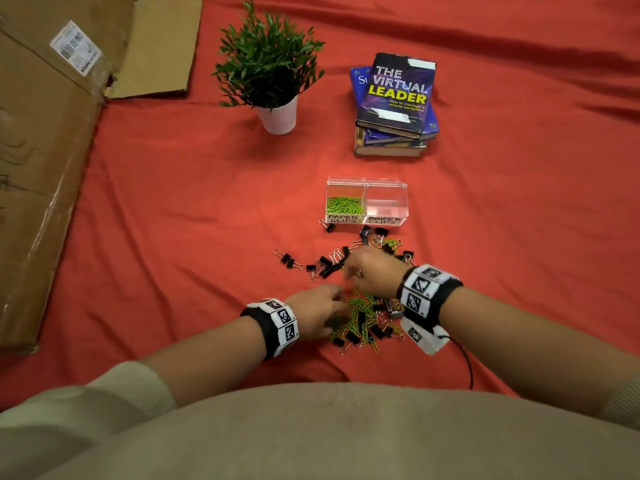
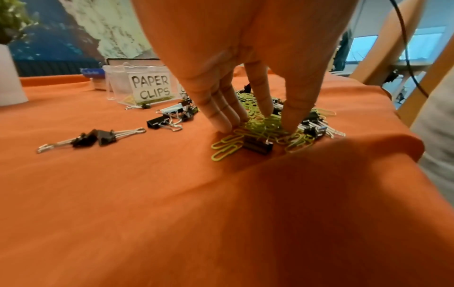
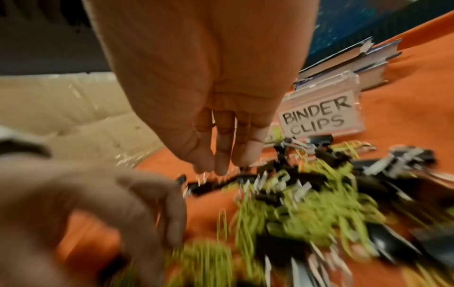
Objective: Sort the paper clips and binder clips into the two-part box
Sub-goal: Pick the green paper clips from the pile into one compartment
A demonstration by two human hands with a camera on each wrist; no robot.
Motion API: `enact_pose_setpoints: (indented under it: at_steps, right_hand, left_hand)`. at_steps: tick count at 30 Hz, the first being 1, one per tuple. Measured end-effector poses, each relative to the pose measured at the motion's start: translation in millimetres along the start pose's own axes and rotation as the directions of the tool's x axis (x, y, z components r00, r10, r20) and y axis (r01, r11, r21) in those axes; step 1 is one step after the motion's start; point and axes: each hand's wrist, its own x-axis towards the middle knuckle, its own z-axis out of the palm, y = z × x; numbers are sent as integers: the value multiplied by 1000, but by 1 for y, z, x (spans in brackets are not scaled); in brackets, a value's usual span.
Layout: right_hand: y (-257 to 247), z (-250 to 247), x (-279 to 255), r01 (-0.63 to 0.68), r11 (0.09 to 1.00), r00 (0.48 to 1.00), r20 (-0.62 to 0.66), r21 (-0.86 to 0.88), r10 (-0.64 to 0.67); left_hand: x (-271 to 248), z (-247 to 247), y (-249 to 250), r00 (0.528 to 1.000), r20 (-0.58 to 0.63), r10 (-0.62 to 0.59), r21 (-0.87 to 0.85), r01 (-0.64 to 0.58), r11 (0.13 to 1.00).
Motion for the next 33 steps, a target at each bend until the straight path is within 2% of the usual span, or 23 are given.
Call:
enact_pose_setpoints:
  at_steps: [2,5,14,20,23,28,33]
  right_hand:
    - [5,21,-13,4,999,999,51,-33,-2]
    - [11,40,-27,-10,999,997,77,-40,13]
    - [15,39,-29,-65,998,997,-52,17,65]
    - [-2,62,-24,-40,982,999,-22,-185,37]
    - [-4,68,-24,-7,977,1000,-8,-215,6]
    - [-2,71,-22,-1,993,1000,1,-115,1]
    - [-1,71,-18,-84,992,996,-20,97,86]
  left_hand:
    - [1,0,1,1000,-29,9,48,-8,999]
    - [3,1,0,996,-75,-43,86,49,995]
    - [1,2,-5,948,-204,-245,15,254,967]
    - [3,9,1,936,-201,-290,-8,294,956]
    - [5,8,3,937,-192,-291,-6,295,956]
    - [5,7,4,949,-180,-259,31,269,963]
    - [6,8,6,949,-169,-265,35,274,961]
